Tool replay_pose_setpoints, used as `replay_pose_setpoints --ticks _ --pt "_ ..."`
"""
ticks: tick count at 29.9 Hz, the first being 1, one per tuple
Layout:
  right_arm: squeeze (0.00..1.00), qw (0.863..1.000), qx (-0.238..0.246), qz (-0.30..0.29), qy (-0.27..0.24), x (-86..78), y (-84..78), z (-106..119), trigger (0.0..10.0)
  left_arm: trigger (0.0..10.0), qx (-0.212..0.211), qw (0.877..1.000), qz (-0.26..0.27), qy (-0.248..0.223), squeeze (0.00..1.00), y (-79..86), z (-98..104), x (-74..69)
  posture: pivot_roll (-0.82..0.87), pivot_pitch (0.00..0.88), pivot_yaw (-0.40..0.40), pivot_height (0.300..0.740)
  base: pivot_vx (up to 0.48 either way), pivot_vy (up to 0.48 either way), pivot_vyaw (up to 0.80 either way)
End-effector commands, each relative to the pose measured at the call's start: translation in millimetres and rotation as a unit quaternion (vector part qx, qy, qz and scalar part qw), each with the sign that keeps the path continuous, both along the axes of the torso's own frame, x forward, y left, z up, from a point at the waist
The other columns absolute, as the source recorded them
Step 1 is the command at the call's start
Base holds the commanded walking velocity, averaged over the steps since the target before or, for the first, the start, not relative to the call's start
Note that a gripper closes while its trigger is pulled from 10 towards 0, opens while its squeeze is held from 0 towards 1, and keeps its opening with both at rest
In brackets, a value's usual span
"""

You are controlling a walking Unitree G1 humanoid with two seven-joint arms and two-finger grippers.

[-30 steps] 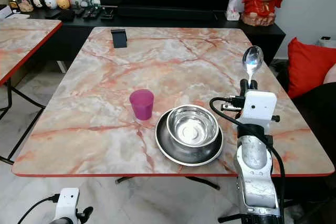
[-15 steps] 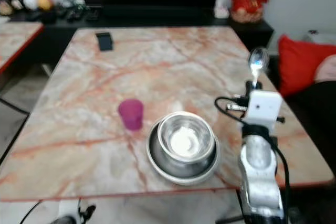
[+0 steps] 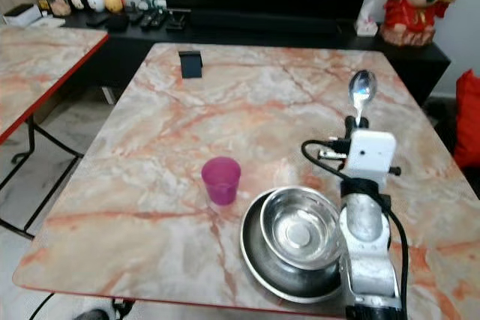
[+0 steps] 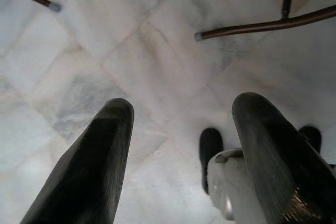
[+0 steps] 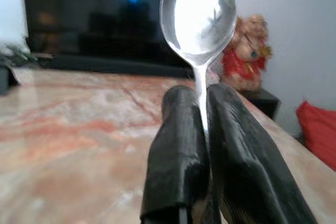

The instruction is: Setting the table

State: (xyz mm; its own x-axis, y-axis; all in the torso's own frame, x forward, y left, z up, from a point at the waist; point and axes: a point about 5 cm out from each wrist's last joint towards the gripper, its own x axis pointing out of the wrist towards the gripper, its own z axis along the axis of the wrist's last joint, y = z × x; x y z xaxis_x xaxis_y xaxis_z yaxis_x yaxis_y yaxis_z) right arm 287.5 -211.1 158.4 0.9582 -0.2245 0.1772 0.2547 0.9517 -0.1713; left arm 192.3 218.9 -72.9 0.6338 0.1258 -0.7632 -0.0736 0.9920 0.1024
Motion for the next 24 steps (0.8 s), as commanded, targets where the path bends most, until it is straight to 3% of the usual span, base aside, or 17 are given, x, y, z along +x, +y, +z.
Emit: replay_pose_setpoints --ticks 1,5,6,11,12,17,21,24 --pt "0.00 0.999 -0.020 -0.022 0.013 -4.1 -14.5 7 10.0 10.0 0.000 1.000 0.001 0.013 0.00 0.2 -3 -4.5 0.01 0.000 -0.008 0.740 0.000 0.000 0.00" --pt "0.00 0.997 -0.047 -0.049 0.045 -12.1 -33.3 12 10.0 10.0 0.000 1.000 -0.002 0.015 0.00 -0.2 -3 -5.5 0.01 0.000 -0.008 0.740 0.000 0.000 0.00" --pt "0.00 0.995 -0.044 -0.062 0.059 -16.6 -42.7 15 10.0 10.0 0.000 1.000 -0.004 0.016 0.00 -1.2 -4 -5.8 -0.02 0.000 0.001 0.740 0.000 0.000 0.00" --pt "0.00 0.992 -0.026 -0.075 0.100 -23.1 -57.9 15 10.0 10.0 -0.002 1.000 -0.010 0.017 0.00 -4.5 -4 -5.2 -0.02 0.000 0.002 0.740 0.000 0.000 0.00" --pt "0.00 0.990 -0.012 -0.064 0.127 -23.7 -61.2 12 10.0 10.0 -0.003 1.000 -0.012 0.017 0.00 -5.2 -4 -4.7 -0.03 0.000 0.004 0.740 0.000 0.000 0.00" --pt "0.00 0.976 0.026 -0.058 0.209 -27.5 -70.1 -5 10.0 10.0 -0.006 1.000 -0.014 0.017 0.00 -6.4 -4 -3.6 -0.03 0.000 0.002 0.740 0.000 0.000 0.00" --pt "0.00 0.963 0.009 -0.043 0.267 -32.4 -74.7 -20 10.0 10.0 -0.008 1.000 -0.017 0.021 0.00 -7.5 -4 -3.2 -0.03 0.000 0.002 0.740 0.000 0.000 0.00" --pt "0.00 0.953 0.033 -0.024 0.301 -36.5 -74.3 -31 10.0 10.0 -0.007 0.999 -0.017 0.027 0.00 -7.3 -5 -4.5 -0.03 0.000 0.004 0.740 0.000 0.000 0.00"
